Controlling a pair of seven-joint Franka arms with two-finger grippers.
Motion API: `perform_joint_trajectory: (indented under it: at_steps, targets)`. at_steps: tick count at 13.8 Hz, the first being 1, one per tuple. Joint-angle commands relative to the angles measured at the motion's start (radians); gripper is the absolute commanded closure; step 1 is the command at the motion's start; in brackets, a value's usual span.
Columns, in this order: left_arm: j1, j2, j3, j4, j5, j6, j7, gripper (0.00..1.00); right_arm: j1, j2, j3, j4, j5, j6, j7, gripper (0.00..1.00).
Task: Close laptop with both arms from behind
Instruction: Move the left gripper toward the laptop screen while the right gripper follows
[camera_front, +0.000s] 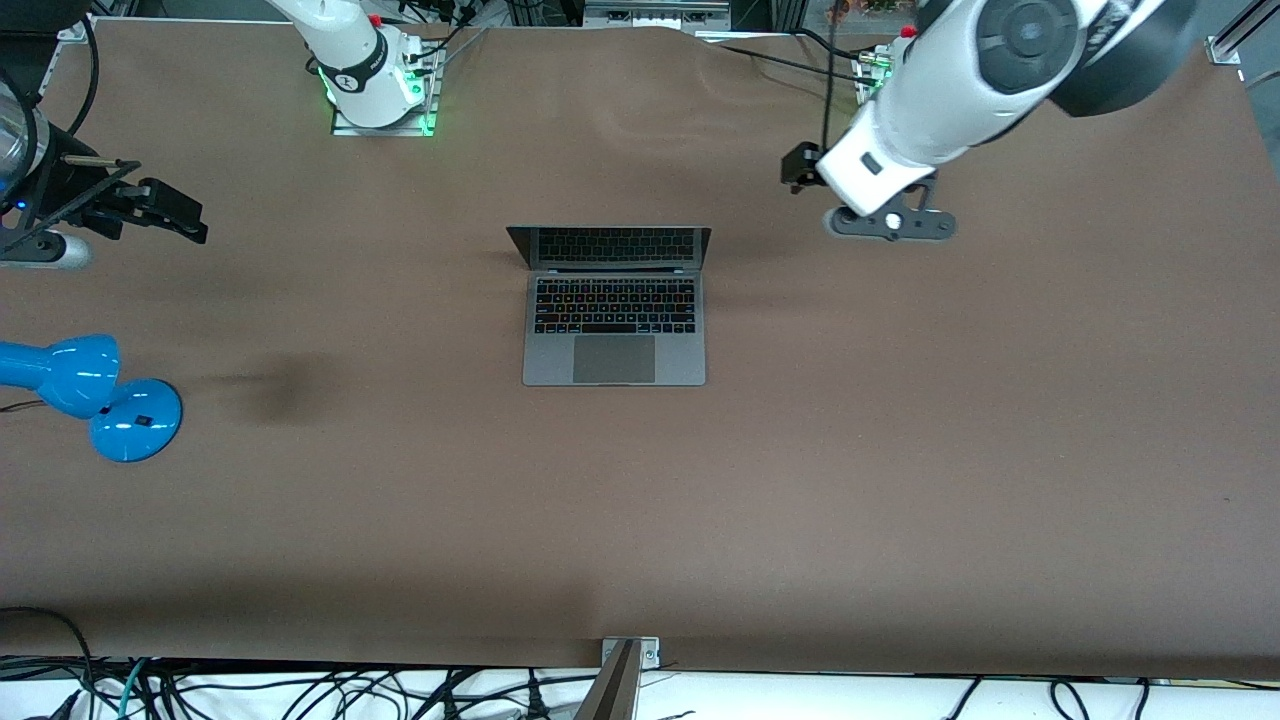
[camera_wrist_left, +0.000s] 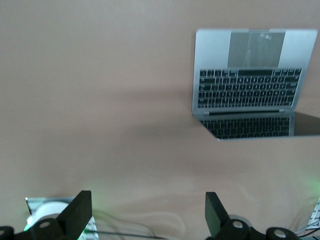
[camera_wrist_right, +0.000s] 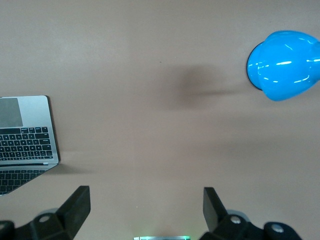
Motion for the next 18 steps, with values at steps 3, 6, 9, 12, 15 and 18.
perform_joint_trajectory:
  at_steps: [3, 6, 9, 12, 15, 18]
  targets:
    - [-0.001, 0.131, -0.079, 0.022, -0.097, -0.013, -0.172, 0.0, 0.019, -0.006, 0.024, -0.01, 0.003, -0.027, 0.006, 0.0]
    - [-0.019, 0.193, -0.093, 0.028, -0.171, -0.01, -0.228, 0.0, 0.105, 0.035, 0.038, -0.004, 0.004, -0.148, -0.001, 0.0]
    - [-0.03, 0.226, -0.154, 0.034, -0.173, 0.001, -0.317, 0.01, 0.22, 0.057, 0.045, -0.017, 0.016, -0.236, 0.004, 0.0]
    - [-0.034, 0.26, -0.217, 0.036, -0.165, 0.056, -0.441, 0.08, 0.31, 0.06, 0.048, -0.082, 0.033, -0.205, 0.013, 0.0]
    - [-0.042, 0.288, -0.245, 0.037, -0.156, 0.113, -0.466, 0.34, 0.317, 0.022, 0.114, -0.193, 0.094, -0.101, 0.155, 0.0]
    - [-0.056, 0.311, -0.246, 0.036, -0.122, 0.159, -0.466, 0.91, 0.317, -0.015, 0.241, -0.32, 0.135, 0.05, 0.336, 0.89]
